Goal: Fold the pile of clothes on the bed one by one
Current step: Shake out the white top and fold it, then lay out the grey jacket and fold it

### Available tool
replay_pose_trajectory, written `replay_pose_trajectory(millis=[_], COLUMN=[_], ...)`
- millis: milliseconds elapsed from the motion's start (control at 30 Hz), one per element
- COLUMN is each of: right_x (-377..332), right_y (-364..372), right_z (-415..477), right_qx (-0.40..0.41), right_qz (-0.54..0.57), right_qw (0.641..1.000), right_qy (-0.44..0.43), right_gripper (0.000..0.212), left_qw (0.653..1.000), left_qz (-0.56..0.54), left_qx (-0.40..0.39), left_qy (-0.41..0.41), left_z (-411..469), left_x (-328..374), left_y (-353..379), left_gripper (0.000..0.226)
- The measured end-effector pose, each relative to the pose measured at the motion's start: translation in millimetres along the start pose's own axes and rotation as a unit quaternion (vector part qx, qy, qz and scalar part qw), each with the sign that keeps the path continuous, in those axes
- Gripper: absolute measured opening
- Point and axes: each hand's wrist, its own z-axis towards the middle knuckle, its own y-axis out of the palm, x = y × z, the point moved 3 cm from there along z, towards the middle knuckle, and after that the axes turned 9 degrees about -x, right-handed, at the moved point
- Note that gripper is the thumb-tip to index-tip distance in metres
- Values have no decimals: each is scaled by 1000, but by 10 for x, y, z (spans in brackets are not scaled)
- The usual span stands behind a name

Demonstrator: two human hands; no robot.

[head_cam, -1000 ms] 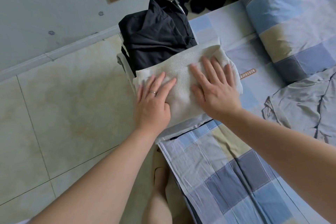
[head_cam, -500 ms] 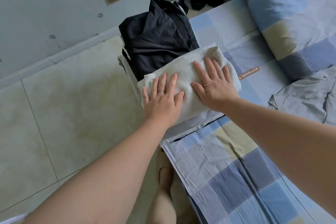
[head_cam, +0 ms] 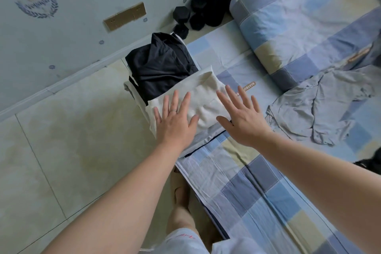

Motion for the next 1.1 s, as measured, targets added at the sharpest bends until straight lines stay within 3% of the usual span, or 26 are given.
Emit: replay_pose_trajectory(millis=[200,533,833,1100], right_x=[585,1854,2910,3345], right_y=[-519,-640,-926,-927], right_z=[-806,-2968,-4802,-5188], right_qx=[49,160,262,276], right_qz=[78,207,213,225], right_qw=[987,912,867,856], right_qy=[133,317,367,375], right_gripper=[69,68,69,70], left_qw=[992,943,882,854], left_qz=[15,66,167,227], left_qx=[-13,-47,-23,-14], left_qy=[121,322,440,467], left_z=[-47,-716,-1903,-2006], left_x=[1062,3623,5630,6371], left_y=[-270,-123,179,326], left_gripper=[68,69,68,68])
